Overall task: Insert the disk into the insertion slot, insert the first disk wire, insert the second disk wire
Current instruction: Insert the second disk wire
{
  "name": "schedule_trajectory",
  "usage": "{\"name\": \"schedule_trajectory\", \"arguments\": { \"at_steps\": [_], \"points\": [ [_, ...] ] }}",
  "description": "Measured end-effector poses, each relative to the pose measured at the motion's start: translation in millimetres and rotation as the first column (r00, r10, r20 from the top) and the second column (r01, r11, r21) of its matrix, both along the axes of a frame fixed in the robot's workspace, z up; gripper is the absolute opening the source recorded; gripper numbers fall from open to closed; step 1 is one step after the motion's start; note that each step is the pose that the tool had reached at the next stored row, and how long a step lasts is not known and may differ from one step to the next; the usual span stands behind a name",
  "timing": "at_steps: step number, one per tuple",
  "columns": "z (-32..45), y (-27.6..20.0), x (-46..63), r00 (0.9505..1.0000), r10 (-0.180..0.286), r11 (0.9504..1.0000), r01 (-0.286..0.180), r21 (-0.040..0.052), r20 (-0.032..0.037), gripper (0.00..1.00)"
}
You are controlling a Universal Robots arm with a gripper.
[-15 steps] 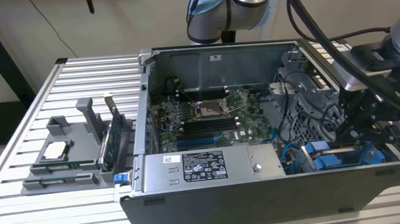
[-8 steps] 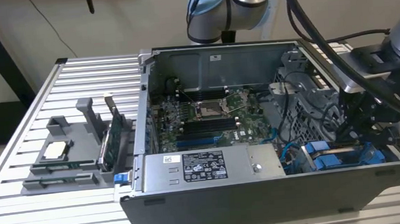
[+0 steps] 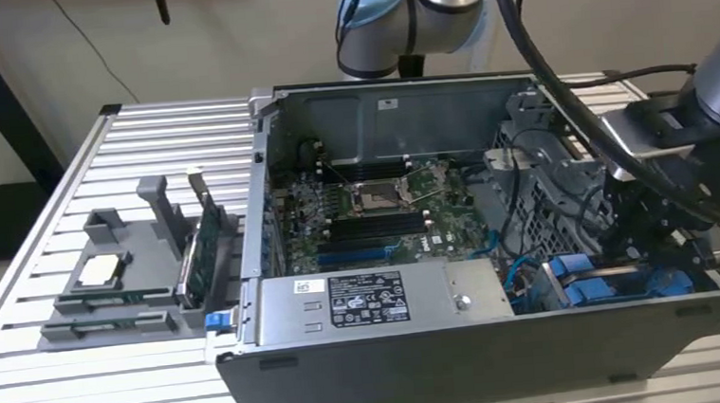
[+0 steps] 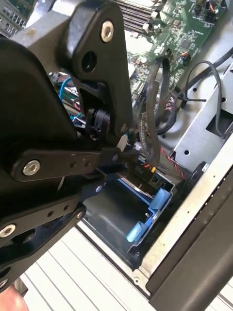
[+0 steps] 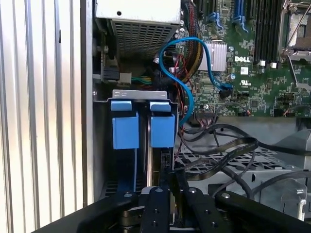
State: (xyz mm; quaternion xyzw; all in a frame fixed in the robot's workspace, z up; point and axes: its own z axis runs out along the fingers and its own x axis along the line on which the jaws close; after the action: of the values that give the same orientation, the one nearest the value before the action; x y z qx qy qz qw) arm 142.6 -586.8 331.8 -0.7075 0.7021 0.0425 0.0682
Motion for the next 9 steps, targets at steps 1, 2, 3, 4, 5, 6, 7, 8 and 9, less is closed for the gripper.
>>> {"name": "schedule_trajectory", "arguments": {
  "at_steps": [1, 2, 3, 4, 5, 6, 7, 8, 9],
  "points": [
    [1.9, 0.0, 0.0, 1.0, 0.0, 1.0, 0.0, -0.001, -0.0001, 0.24],
    [4.8, 0.0, -0.1, 1.0, -0.001, 1.0, 0.001, -0.0023, -0.0001, 0.24],
    [7.8, -0.1, -0.2, 1.0, -0.001, 1.0, 0.001, -0.0024, -0.0002, 0.24],
    [11.0, -0.1, -0.2, 1.0, -0.001, 1.0, 0.001, -0.002, -0.0002, 0.24],
    [14.7, -0.1, -0.2, 1.0, -0.002, 1.0, 0.002, -0.0021, -0.0002, 0.24],
    [18.3, -0.1, -0.1, 1.0, -0.002, 1.0, 0.002, -0.0024, -0.0001, 0.24],
    [21.6, -0.1, -0.1, 1.0, -0.003, 1.0, 0.003, -0.0027, -0.0001, 0.24],
    [24.1, -0.1, -0.2, 1.0, -0.003, 1.0, 0.003, -0.0022, -0.0001, 0.24],
    [27.2, -0.1, -0.2, 1.0, -0.004, 1.0, 0.004, -0.0026, -0.0001, 0.24]
  ]
}}
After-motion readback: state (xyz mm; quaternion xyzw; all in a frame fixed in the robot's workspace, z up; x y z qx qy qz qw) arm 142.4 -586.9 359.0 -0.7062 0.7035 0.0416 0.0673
